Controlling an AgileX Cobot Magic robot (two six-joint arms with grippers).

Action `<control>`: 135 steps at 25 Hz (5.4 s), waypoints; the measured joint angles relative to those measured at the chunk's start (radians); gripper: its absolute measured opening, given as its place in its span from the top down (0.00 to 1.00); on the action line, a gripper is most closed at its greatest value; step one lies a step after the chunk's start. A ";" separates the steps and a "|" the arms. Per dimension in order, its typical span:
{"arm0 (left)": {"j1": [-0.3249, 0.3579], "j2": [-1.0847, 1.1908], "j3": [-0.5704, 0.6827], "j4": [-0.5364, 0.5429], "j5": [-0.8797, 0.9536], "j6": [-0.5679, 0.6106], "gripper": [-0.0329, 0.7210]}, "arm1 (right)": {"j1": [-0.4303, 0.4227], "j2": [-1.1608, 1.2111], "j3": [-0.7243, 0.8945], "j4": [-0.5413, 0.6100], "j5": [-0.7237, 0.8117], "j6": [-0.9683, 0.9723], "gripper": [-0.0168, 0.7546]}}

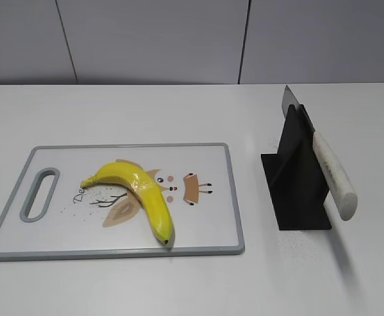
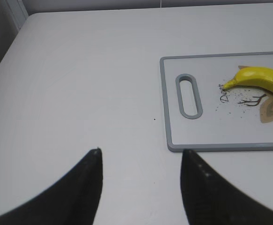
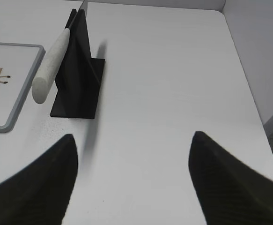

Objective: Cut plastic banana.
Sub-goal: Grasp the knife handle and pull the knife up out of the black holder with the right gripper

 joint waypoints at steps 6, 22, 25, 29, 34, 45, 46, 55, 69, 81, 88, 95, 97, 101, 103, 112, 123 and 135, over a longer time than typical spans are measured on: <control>0.000 0.000 0.000 0.000 0.000 0.000 0.27 | 0.000 0.000 0.000 0.000 0.000 0.000 0.25; 0.000 0.000 0.000 0.000 0.000 0.000 0.27 | 0.000 0.000 0.000 0.000 0.000 0.000 0.25; 0.000 0.000 0.000 0.000 0.000 0.000 0.27 | 0.000 0.000 0.000 0.000 0.000 0.000 0.25; 0.000 0.000 0.000 0.000 0.000 0.000 0.27 | 0.000 0.000 -0.001 -0.005 -0.001 0.000 0.25; 0.000 0.000 0.000 0.000 0.000 0.000 0.27 | 0.000 0.087 -0.057 -0.019 -0.006 0.000 0.25; 0.000 0.000 0.000 0.000 0.000 0.000 0.27 | 0.000 0.489 -0.182 -0.011 -0.006 0.000 0.27; 0.000 0.000 0.000 0.000 0.000 0.000 0.27 | 0.000 0.518 -0.199 -0.003 -0.004 0.000 0.28; 0.000 0.000 0.000 0.000 0.000 0.000 0.29 | 0.000 0.815 -0.332 0.063 0.023 0.000 0.29; 0.000 0.000 0.000 0.000 0.000 0.000 0.29 | 0.210 1.160 -0.477 0.060 0.040 0.048 0.29; 0.000 0.000 0.000 0.000 0.000 0.000 0.29 | 0.341 1.360 -0.536 0.026 -0.010 0.292 0.30; 0.000 0.000 0.000 0.000 0.000 0.000 0.29 | 0.341 1.503 -0.538 0.069 -0.029 0.317 0.30; 0.000 0.000 0.000 0.000 0.000 0.000 0.29 | 0.341 1.634 -0.538 0.069 -0.054 0.318 0.37; 0.000 0.000 0.000 0.000 0.000 0.000 0.29 | 0.341 1.645 -0.538 0.071 -0.056 0.318 0.48; 0.000 0.000 0.000 0.000 0.000 0.000 0.29 | 0.342 1.645 -0.538 0.084 -0.057 0.319 0.76; 0.000 0.000 0.000 0.000 0.000 0.000 0.29 | 0.342 1.645 -0.538 0.088 -0.056 0.319 0.76; 0.000 0.000 0.000 0.000 0.000 0.000 0.31 | 0.342 1.515 -0.538 0.078 -0.019 0.323 0.76; 0.000 0.006 -0.009 0.000 -0.022 0.000 0.32 | 0.342 1.311 -0.561 0.073 -0.063 0.279 0.77; -0.070 0.417 -0.167 0.000 -0.286 0.063 0.17 | 0.342 1.505 -0.796 0.124 -0.033 -0.230 0.77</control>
